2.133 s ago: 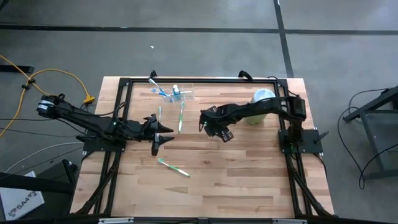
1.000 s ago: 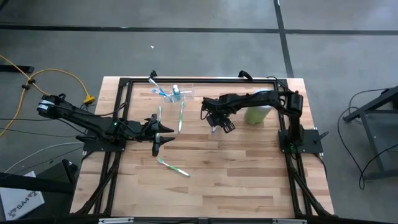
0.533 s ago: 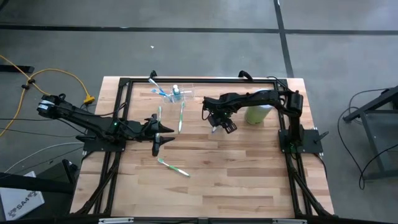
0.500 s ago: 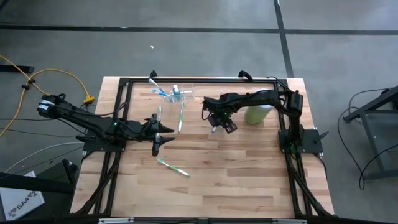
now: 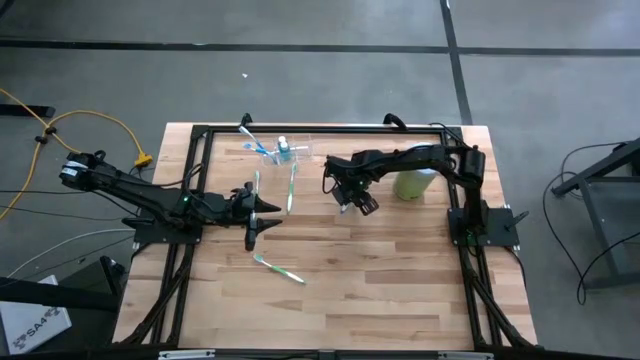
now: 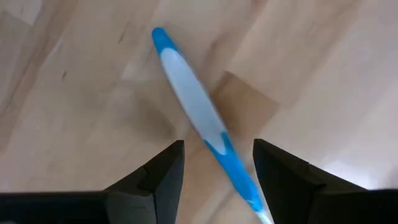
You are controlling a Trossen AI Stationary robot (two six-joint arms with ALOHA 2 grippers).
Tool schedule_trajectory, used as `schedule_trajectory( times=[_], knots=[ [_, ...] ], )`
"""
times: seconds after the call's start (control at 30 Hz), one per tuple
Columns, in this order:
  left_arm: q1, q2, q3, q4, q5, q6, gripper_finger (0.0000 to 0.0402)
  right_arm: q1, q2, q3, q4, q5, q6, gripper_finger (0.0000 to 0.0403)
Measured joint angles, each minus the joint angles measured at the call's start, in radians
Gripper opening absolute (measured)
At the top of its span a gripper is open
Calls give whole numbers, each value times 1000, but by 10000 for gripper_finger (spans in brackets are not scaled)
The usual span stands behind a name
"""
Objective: Pick & Place toothbrushing station
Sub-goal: Put the blue toothbrush into the left section of the transparent organizer
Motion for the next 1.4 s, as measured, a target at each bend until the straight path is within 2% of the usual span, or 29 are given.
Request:
schedule_trajectory(
  times=[0.5, 0.6, 0.87, 1.0, 1.4],
  knots=[
    [0, 0, 0, 6, 0, 0, 161, 0, 25, 1, 14, 1, 23, 181],
    [0, 0, 0, 6, 0, 0, 161, 0, 25, 1, 16, 5, 24, 164],
    [0, 0, 0, 6, 0, 1, 161, 0, 26, -1, 12, 1, 44, 73],
    [0, 0, 0, 6, 0, 0, 161, 0, 26, -1, 15, 4, 52, 40],
    [0, 0, 0, 6, 0, 0, 161, 27, 27, 2, 30, 19, 52, 26]
  ],
)
